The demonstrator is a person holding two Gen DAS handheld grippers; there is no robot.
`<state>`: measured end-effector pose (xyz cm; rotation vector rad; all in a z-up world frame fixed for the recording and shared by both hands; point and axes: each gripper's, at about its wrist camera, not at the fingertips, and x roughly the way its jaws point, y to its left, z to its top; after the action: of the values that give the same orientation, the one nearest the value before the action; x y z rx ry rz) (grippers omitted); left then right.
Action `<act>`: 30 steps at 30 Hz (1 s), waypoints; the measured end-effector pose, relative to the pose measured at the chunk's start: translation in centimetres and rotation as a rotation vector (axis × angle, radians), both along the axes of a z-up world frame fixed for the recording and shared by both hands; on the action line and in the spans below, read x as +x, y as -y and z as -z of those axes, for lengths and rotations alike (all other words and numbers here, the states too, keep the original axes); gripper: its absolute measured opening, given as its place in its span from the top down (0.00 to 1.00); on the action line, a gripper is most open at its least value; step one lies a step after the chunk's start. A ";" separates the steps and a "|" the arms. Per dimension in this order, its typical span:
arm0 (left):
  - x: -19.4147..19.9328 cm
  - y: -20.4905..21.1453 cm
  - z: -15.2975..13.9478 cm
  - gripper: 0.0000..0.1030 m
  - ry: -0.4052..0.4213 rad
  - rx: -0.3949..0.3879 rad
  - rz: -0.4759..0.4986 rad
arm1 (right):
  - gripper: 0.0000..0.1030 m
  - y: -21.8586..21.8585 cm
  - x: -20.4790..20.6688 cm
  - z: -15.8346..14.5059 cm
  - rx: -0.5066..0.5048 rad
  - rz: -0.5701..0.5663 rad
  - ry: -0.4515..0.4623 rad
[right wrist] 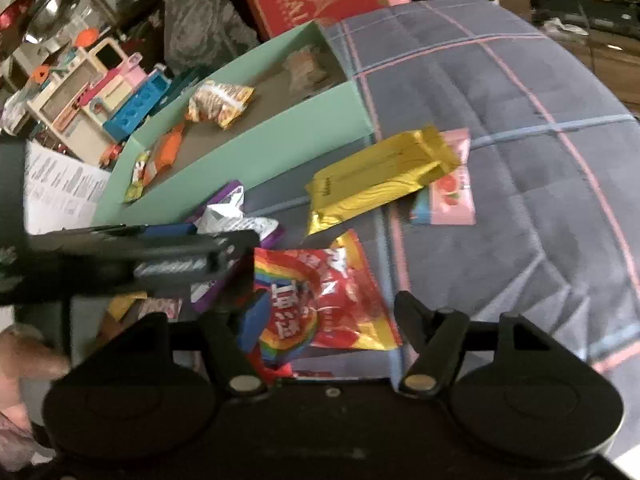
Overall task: Organize snacks
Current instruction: 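Grasp silver-purple bag with left tool while right grasps rainbow red bag, then lift both held bags from the table toward the green tray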
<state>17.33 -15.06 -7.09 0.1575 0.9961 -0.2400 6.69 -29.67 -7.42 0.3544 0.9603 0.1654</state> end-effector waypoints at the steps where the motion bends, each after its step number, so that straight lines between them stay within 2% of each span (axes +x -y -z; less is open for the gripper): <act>1: -0.3 -0.7 -0.1 0.33 -0.002 0.001 0.009 | 0.30 -0.3 0.2 0.1 -0.006 -0.005 0.001; 4: -1.1 -2.9 -0.3 0.31 -0.010 -0.015 -0.008 | 0.23 -1.1 0.8 0.2 -0.025 -0.021 0.017; 8: -1.9 -5.7 -0.5 0.21 -0.025 -0.062 -0.084 | 0.25 -3.2 1.0 0.3 -0.133 -0.089 0.048; 9: -2.0 -6.2 -0.5 0.20 -0.033 -0.077 -0.099 | 0.29 -3.6 1.0 0.3 -0.151 -0.105 0.054; 10: -2.0 -6.6 -0.4 0.19 -0.048 -0.092 -0.115 | 0.39 -4.0 0.9 0.2 -0.168 -0.122 0.059; 12: -1.8 -7.2 -0.2 0.15 -0.087 -0.128 -0.152 | 0.47 -4.3 0.7 0.1 -0.193 -0.130 0.067; 14: -1.5 -7.6 -0.2 0.11 -0.117 -0.185 -0.196 | 0.56 -3.7 0.7 -0.2 -0.172 -0.106 0.066; 16: -1.0 -8.0 -0.4 0.08 -0.137 -0.235 -0.236 | 0.80 -2.7 0.6 -0.6 -0.127 -0.073 0.074; 18: -0.5 -8.1 -0.5 0.07 -0.145 -0.265 -0.268 | 0.85 -2.5 0.7 -0.7 -0.119 -0.057 0.074; 20: 0.0 -7.6 -0.7 0.06 -0.124 -0.241 -0.266 | 0.85 -2.4 0.6 -0.6 -0.123 -0.054 0.075; 23: 0.1 -6.2 -0.7 0.02 -0.076 -0.131 -0.216 | 0.85 -1.5 0.5 -0.5 -0.113 -0.022 0.073; 27: 0.0 -5.0 0.3 0.00 -0.079 -0.065 -0.152 | 0.84 -0.3 0.3 -0.6 -0.119 0.026 0.068; 30: -0.1 -3.1 0.5 0.03 -0.053 -0.028 -0.041 | 0.82 0.3 0.1 -0.8 -0.103 0.040 0.068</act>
<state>17.19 -12.00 -7.58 0.1055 1.0475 -0.2220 6.83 -30.02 -6.63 0.2715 0.8904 0.0911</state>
